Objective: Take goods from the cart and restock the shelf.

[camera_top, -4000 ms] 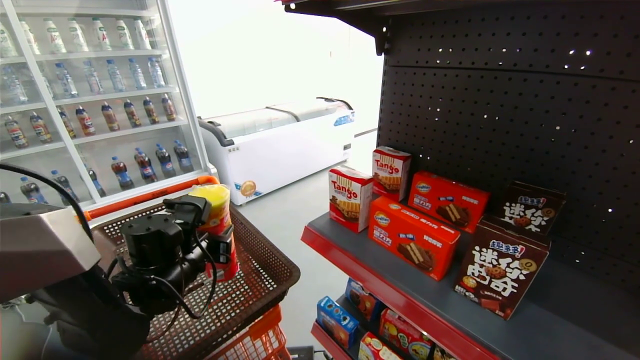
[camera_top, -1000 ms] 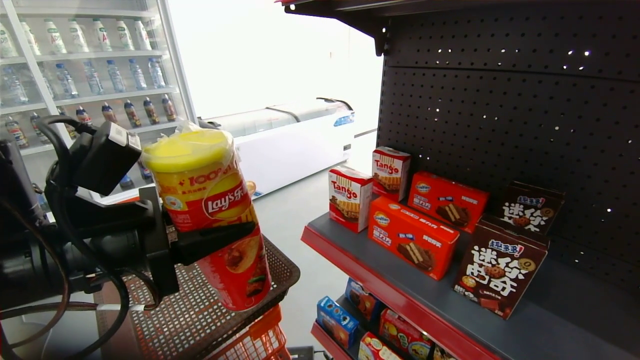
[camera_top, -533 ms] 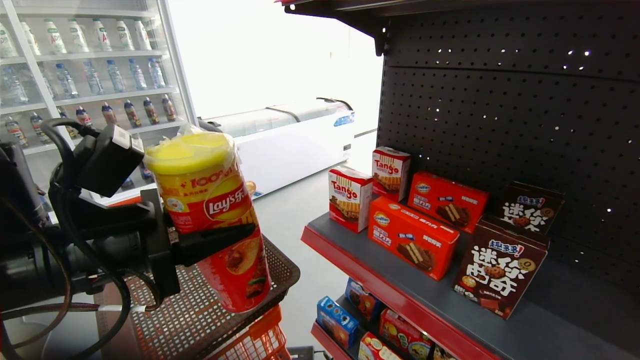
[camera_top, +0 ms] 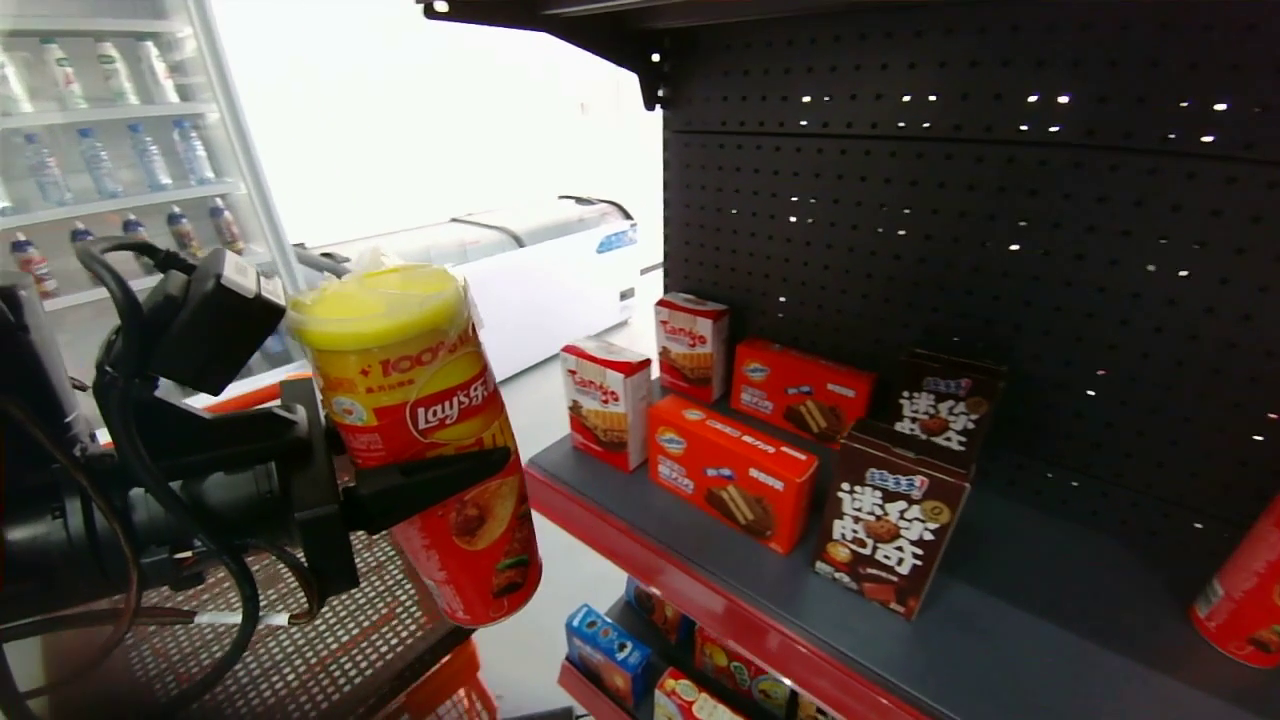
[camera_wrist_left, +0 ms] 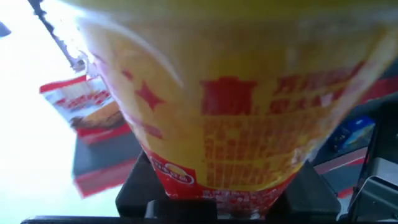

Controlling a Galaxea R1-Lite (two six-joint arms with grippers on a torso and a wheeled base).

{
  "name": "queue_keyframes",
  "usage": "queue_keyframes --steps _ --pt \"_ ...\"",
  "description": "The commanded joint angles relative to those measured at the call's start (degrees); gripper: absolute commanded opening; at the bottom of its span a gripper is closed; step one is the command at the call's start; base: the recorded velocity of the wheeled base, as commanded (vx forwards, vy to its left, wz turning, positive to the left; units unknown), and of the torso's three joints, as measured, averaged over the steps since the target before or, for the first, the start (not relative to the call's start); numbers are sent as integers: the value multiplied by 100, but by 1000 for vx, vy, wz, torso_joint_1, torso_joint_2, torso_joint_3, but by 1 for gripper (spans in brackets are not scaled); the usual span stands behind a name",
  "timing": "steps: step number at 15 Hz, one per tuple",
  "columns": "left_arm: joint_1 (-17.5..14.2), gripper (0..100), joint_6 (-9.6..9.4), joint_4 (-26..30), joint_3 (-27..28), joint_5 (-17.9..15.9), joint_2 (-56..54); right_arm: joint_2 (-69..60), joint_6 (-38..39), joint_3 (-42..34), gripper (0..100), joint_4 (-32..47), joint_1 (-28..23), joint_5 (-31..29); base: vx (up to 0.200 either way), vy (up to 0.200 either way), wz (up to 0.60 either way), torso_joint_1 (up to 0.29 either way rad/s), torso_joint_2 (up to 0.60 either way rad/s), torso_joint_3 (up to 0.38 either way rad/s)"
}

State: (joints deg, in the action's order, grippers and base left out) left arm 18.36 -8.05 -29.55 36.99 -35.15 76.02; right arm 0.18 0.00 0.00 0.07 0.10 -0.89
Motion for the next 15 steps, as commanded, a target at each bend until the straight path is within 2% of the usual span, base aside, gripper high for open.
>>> queue_keyframes --steps 1,4,6,9,15 --pt "45 0 5 2 10 -1 -52 -1 0 0 100 1 -1 1 0 0 -600 -2 2 7" --pt "300 0 5 11 -113 8 -272 8 0 0 100 1 -1 1 0 0 -600 4 9 2" --pt "616 0 -4 11 -412 17 -632 8 0 0 100 1 -1 1 0 0 -600 0 -2 2" --pt "704 0 -13 11 -614 25 -782 8 0 0 100 1 -1 1 0 0 -600 4 6 4" --pt "713 0 5 2 -438 17 -729 8 0 0 100 1 -1 1 0 0 0 0 0 0"
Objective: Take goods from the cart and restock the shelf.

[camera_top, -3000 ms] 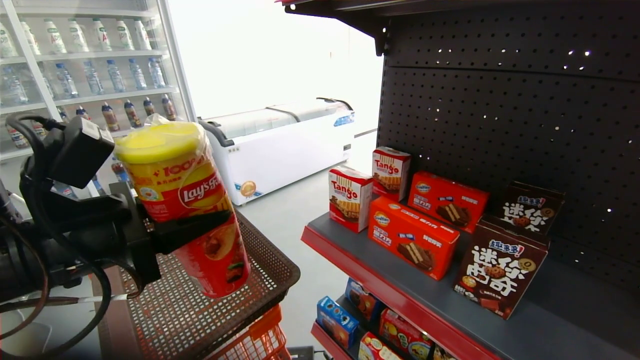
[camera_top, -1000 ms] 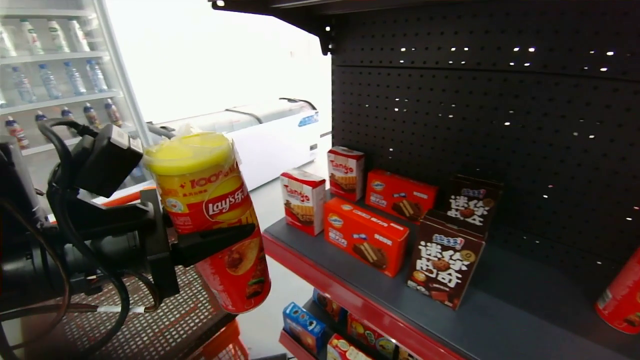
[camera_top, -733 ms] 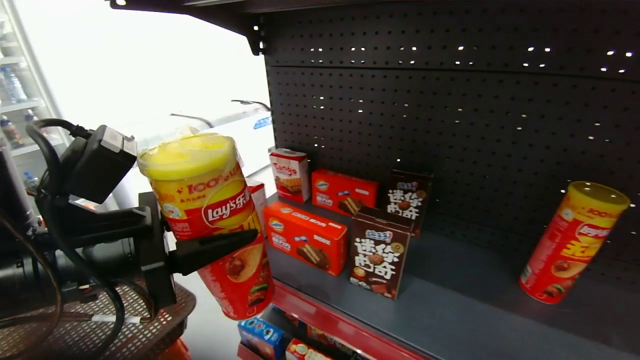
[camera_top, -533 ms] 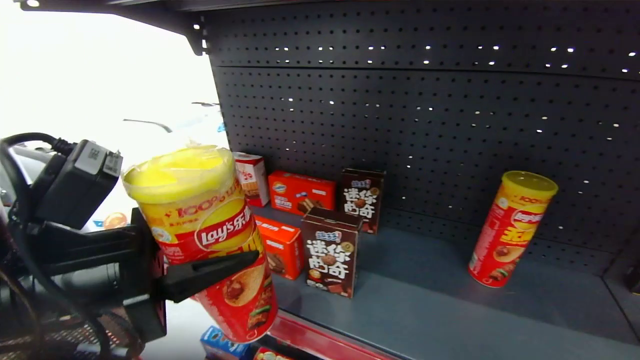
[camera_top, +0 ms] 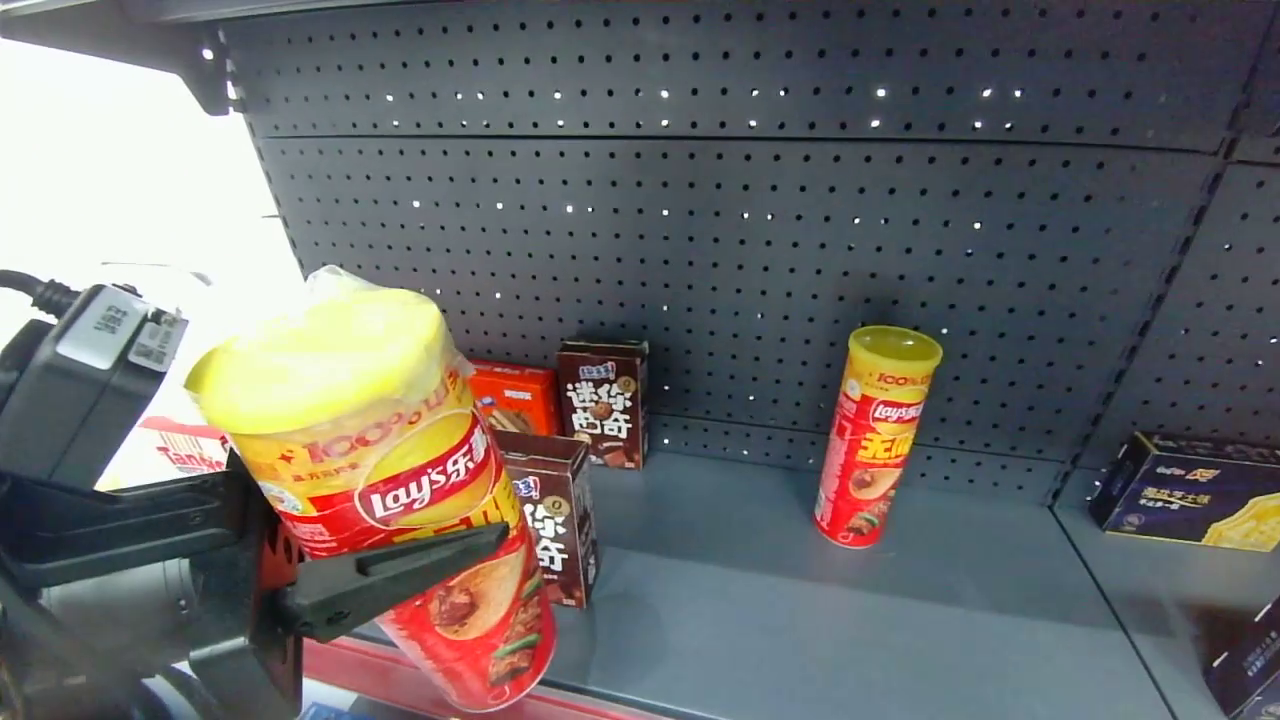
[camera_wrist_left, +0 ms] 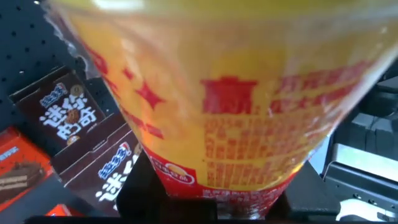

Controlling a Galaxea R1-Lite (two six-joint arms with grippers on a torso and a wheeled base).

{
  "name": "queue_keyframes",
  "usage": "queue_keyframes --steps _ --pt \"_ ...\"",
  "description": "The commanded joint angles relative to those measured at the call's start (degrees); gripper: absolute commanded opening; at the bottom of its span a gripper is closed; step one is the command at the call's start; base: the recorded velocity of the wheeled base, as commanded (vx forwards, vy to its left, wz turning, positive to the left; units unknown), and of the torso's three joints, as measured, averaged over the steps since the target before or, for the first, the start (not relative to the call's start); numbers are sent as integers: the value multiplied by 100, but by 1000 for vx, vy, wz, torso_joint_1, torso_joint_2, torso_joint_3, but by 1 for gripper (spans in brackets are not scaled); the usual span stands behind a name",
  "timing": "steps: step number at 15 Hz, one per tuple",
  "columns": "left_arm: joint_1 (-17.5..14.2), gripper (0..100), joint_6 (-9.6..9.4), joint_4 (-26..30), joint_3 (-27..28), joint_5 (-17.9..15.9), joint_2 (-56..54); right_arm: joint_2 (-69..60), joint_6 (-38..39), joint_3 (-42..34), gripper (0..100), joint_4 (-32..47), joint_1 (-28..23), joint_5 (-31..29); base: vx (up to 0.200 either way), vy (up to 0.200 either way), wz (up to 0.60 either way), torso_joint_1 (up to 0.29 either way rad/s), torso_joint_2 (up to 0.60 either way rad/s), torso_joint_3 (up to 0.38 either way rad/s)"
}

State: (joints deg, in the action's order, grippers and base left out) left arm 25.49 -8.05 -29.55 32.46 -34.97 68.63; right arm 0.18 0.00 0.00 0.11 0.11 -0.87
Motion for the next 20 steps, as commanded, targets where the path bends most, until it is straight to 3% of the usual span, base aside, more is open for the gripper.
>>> queue_keyframes --steps 1,6,13,20 --pt "0 0 5 2 41 -1 10 8 0 0 100 -2 -2 -1 0 0 0 0 0 0" --pt "0 0 5 2 58 -1 115 8 0 0 100 -2 -2 -1 0 0 0 0 0 0" --pt "0 0 5 2 85 -1 133 -1 0 0 100 -2 -2 -1 0 0 -600 2 3 4" --pt "-35 0 5 2 93 26 115 8 0 0 100 -2 -2 -1 0 0 0 0 0 0"
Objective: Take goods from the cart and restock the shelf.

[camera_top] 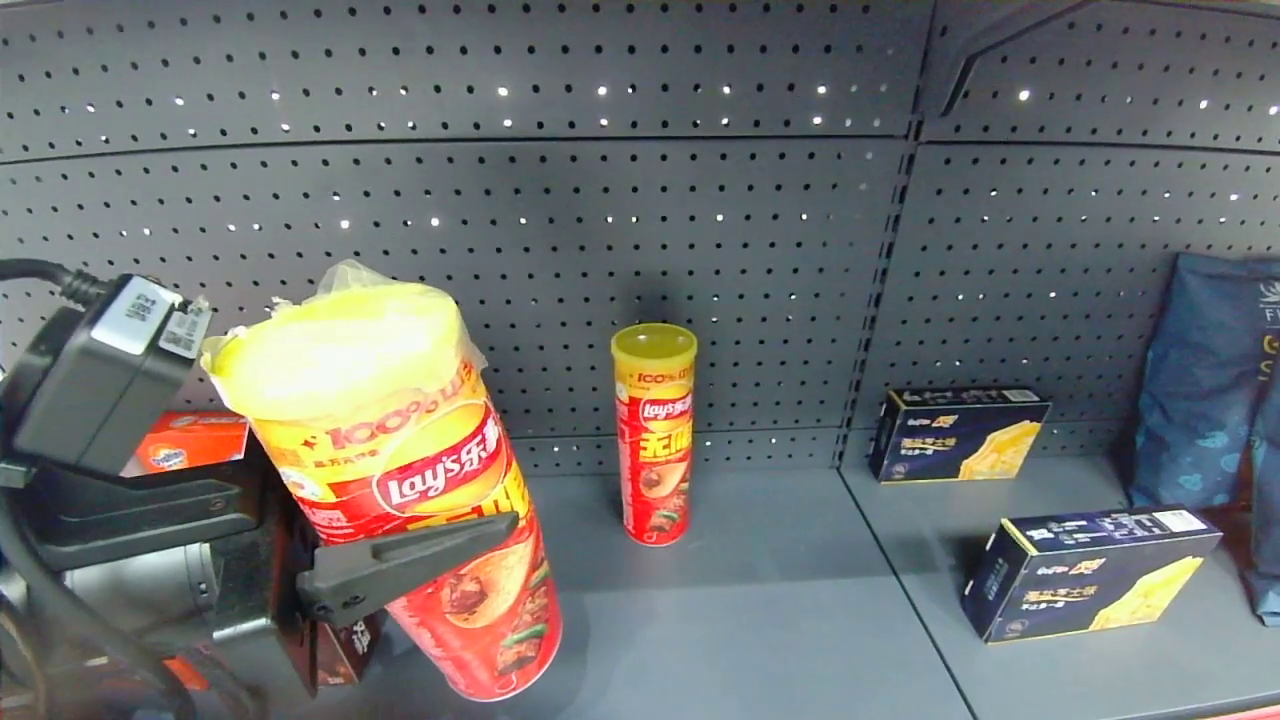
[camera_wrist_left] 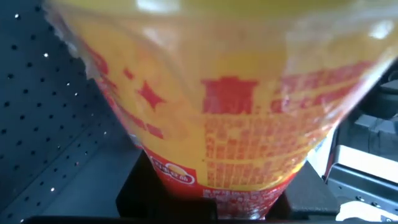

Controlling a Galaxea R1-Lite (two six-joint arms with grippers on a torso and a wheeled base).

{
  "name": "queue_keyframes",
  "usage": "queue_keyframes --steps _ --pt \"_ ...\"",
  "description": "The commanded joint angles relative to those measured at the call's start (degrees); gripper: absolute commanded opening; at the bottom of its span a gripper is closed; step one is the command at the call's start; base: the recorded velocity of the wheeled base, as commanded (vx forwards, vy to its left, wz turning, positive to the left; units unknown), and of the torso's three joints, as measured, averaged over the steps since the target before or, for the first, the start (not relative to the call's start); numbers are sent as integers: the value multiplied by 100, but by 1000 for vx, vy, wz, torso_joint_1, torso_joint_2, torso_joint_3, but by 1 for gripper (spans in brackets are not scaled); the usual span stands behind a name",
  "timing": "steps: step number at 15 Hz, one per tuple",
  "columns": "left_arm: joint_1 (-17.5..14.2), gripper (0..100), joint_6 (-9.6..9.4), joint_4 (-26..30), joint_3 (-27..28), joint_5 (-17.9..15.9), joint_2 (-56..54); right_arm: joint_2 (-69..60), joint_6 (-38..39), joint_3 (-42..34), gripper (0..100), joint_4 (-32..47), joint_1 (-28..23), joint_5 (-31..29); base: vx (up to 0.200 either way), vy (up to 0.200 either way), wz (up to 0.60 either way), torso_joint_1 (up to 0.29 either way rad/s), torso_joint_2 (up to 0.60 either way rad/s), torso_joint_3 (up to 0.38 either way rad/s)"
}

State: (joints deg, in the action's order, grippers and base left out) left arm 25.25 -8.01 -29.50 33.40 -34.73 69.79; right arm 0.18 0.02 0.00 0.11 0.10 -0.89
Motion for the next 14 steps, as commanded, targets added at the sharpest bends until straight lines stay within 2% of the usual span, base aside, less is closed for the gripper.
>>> queue_keyframes --steps 1,2,4,14 --pt "-20 0 1 -3 -9 1 -9 -1 6 9 100 -2 -1 1 0 0 0 0 0 0" --pt "-20 0 1 6 -27 10 -9 -1 6 0 100 -2 -1 -8 0 0 0 0 0 0" --pt "-29 0 1 -3 -62 1 -27 -1 6 0 100 -2 -1 -8 0 0 600 2 -2 7" --pt "-55 0 27 -3 -79 -7 -27 8 6 0 100 -2 -1 -8 0 0 0 0 0 0"
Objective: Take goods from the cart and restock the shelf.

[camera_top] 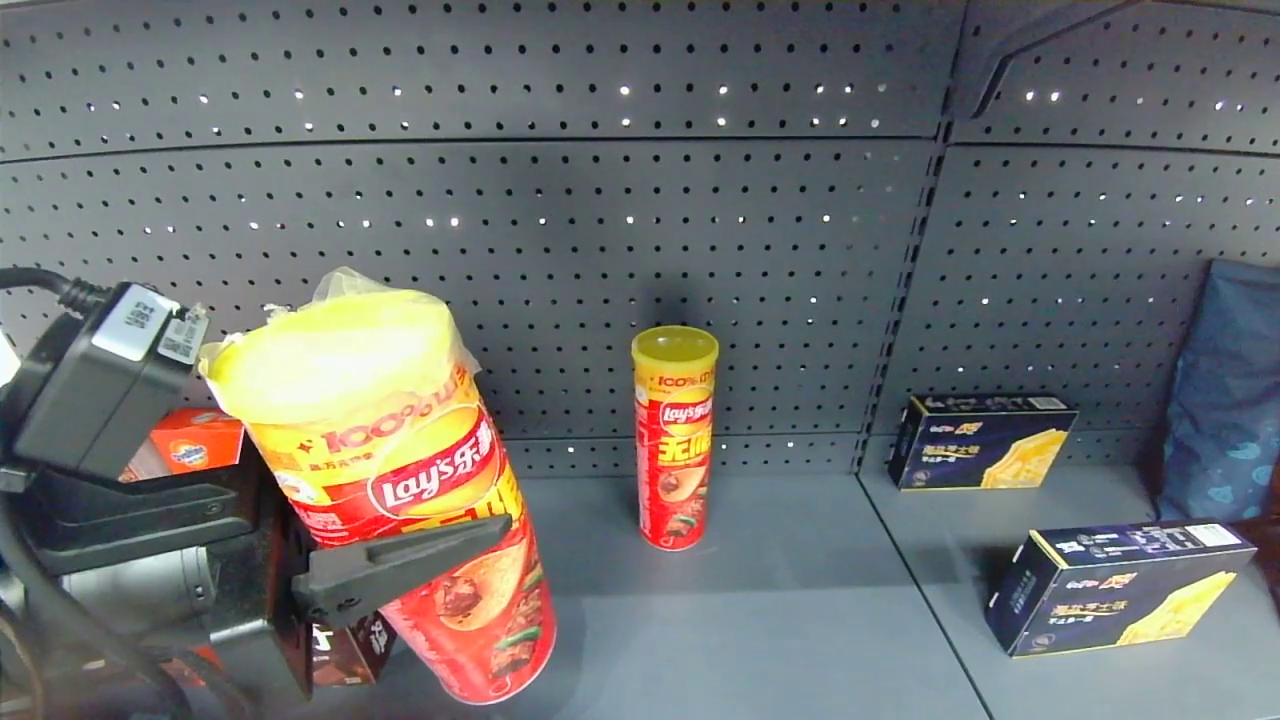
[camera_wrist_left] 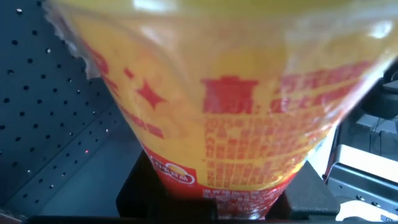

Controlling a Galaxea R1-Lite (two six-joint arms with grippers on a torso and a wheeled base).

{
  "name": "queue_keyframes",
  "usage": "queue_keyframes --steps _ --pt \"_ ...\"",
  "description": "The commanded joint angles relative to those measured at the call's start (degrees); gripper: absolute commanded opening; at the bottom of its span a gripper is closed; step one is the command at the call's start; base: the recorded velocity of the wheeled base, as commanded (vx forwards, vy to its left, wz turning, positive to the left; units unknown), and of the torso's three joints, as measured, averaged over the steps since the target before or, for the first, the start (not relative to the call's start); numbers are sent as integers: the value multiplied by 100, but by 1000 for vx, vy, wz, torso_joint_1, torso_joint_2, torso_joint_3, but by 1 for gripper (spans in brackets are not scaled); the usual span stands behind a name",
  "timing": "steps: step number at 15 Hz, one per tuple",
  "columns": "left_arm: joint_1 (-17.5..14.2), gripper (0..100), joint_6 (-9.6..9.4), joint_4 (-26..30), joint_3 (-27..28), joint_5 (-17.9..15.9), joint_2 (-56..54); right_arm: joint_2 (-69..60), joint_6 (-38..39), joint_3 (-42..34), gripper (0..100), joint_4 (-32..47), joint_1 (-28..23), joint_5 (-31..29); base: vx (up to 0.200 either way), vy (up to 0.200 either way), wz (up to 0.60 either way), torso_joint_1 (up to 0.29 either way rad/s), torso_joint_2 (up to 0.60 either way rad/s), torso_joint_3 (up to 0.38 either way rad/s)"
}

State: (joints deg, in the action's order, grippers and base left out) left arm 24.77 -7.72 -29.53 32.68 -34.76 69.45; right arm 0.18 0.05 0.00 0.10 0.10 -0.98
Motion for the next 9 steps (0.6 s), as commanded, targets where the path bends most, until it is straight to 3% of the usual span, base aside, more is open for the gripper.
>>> queue_keyframes --steps 1,5,6,7,8,9 --pt "-7 0 -2 -1 -16 4 7 -1 4 0 100 -1 -1 1 0 0 0 0 0 0" --pt "-16 0 -2 -1 -16 101 -2 78 -198 18 100 -1 34 71 0 0 0 0 0 0" --pt "-34 0 -2 -1 1 127 -37 825 127 1099 100 -229 254 414 0 0 0 0 0 0" --pt "-34 0 -2 -1 1 127 -37 825 127 1099 100 -229 254 414 0 0 0 0 0 0" --pt "-166 0 -11 -1 1 109 -116 1959 602 2452 100 -256 315 335 0 0 0 0 0 0" --pt "-139 0 -2 -1 -43 101 -125 1968 118 2268 100 -150 438 546 0 0 0 0 0 0"
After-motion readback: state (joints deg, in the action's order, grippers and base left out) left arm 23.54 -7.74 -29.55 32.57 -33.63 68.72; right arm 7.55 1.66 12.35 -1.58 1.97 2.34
